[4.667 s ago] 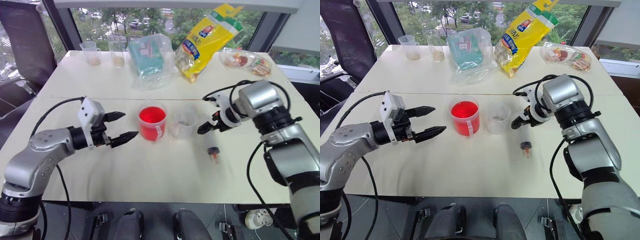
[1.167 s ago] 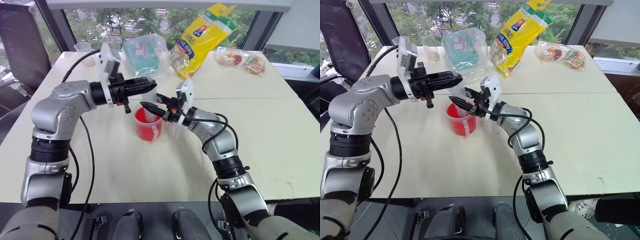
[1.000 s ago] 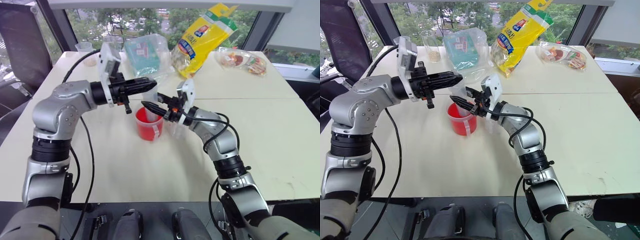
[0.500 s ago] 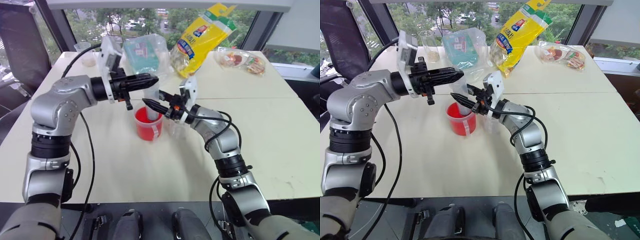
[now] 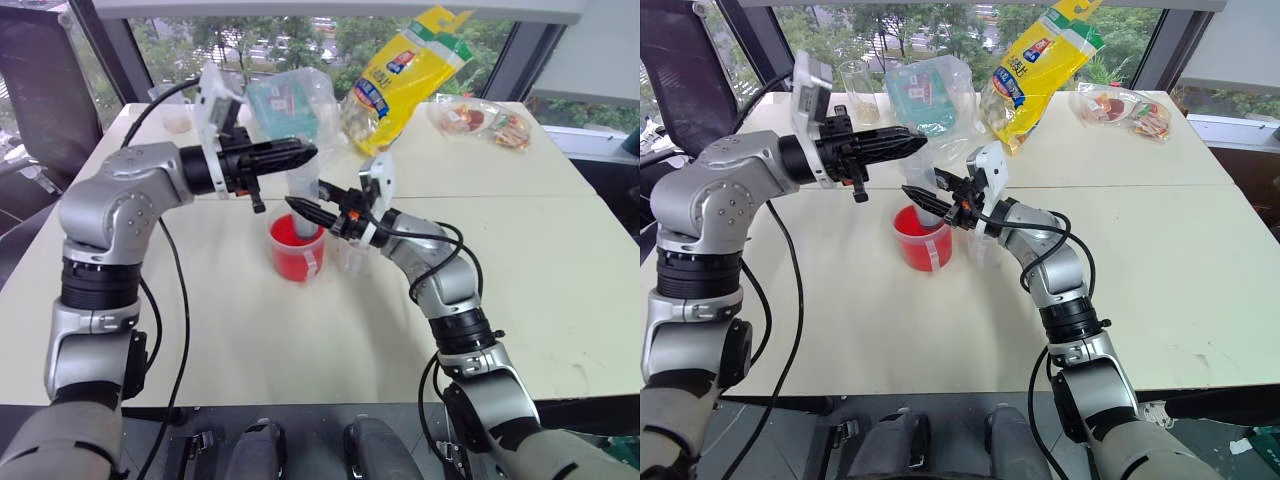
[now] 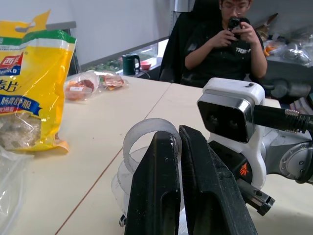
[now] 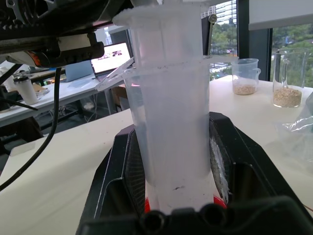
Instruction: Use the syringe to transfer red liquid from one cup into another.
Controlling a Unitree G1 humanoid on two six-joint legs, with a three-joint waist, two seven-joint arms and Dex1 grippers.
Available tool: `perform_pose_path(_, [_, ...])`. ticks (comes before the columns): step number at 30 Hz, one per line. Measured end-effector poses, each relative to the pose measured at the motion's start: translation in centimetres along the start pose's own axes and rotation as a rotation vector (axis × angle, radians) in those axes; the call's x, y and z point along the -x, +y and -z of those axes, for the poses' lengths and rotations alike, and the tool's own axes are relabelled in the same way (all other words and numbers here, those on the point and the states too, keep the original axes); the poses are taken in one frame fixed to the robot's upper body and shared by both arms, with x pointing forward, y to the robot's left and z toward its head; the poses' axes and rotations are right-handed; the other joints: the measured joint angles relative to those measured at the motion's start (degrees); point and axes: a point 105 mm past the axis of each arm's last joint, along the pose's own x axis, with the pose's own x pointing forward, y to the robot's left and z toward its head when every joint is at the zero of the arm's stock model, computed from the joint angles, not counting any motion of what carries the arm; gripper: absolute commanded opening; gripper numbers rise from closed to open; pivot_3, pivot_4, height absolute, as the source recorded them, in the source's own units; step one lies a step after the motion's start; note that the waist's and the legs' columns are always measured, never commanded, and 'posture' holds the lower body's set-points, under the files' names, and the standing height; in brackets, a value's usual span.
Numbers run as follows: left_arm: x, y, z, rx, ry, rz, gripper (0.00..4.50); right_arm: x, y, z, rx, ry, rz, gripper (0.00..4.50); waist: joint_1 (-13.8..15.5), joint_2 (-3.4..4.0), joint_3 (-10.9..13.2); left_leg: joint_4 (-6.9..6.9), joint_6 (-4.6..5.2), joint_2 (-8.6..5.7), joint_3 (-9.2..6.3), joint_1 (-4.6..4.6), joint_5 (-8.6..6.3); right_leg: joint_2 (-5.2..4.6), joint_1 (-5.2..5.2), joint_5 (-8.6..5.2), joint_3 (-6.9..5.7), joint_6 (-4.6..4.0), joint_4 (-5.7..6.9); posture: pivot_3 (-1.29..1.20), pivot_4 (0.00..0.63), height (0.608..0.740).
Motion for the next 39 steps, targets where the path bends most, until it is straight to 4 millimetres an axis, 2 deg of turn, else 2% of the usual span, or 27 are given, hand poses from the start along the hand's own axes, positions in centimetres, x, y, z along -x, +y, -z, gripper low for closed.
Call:
perform_pose_path(10, [0.1,0.2,-0.3,-0.004,-0.005,-0.003,0.04,-0.2,-0.1,-0.1,-0.004,0.006,-0.004,1.42,-0.01,0.0,0.0,0.0,0.0,0.0,0.0,0.0,0.0,0.0,0.0,0.0,0.0,0.0,0.0,0.0,0.15,0.74])
perform_pose_path(14, [0.7,0.1,-0.7,-0.021,-0.008,-0.009,1.4,-0.5,0.2,-0.7,-0.01,0.005,-0.03,1.42,-0.07,0.0,0.0,-0.01,0.0,0.01,0.0,0.0,0.0,0.01,-0.01,0.0,0.0,0.0,0.0,0.0,0.15,0.74])
perform_pose_path(20, [1.5,-0.9,0.0,-0.042,0.023,0.02,4.29,-0.6,0.1,-0.6,-0.037,0.038,-0.031,1.42,0.0,0.0,0.0,0.0,-0.01,0.0,0.0,0.0,0.0,-0.01,0.0,0.0,0.0,0.0,0.0,0.0,0.15,0.74])
perform_pose_path(21, [1.6,-1.1,0.1,-0.049,0.029,0.025,4.4,-0.6,0.0,-0.7,-0.04,0.043,-0.028,1.42,0.0,0.0,0.0,0.0,-0.01,0.0,0.0,0.0,0.0,-0.01,0.0,0.0,0.0,0.0,0.0,0.0,0.15,0.74])
perform_pose_path(26, [3.5,-0.5,-0.1,-0.069,0.043,-0.033,4.4,-0.6,-0.6,-2.0,-0.03,0.016,-0.02,1.42,-0.07,0.0,0.0,-0.02,0.0,0.01,-0.02,0.0,0.0,0.0,-0.01,0.0,-0.01,0.0,0.01,0.0,0.15,0.74])
perform_pose_path(31, [4.7,-0.2,1.4,-0.017,0.096,-0.072,4.4,-0.8,-1.1,-5.1,0.014,-0.067,-0.011,1.42,-0.02,0.0,0.0,-0.02,0.0,0.01,-0.02,0.0,0.0,-0.01,-0.01,0.0,-0.01,0.0,0.0,0.0,0.15,0.74])
perform_pose_path(35, [5.6,0.2,0.7,-0.03,0.088,-0.107,4.4,-0.6,-1.2,-5.9,0.013,-0.092,0.0,1.42,0.05,0.0,0.0,-0.02,0.0,0.0,-0.01,0.0,0.0,-0.04,0.0,0.0,-0.01,0.0,-0.01,0.0,0.15,0.74])
perform_pose_path(39, [5.6,0.5,0.6,-0.028,0.078,-0.12,4.4,0.2,-1.6,-7.0,0.016,-0.099,0.023,1.42,0.11,0.0,0.0,-0.02,0.0,0.0,-0.02,-0.01,0.0,-0.04,0.0,0.0,-0.02,0.0,-0.01,0.0,0.15,0.74])
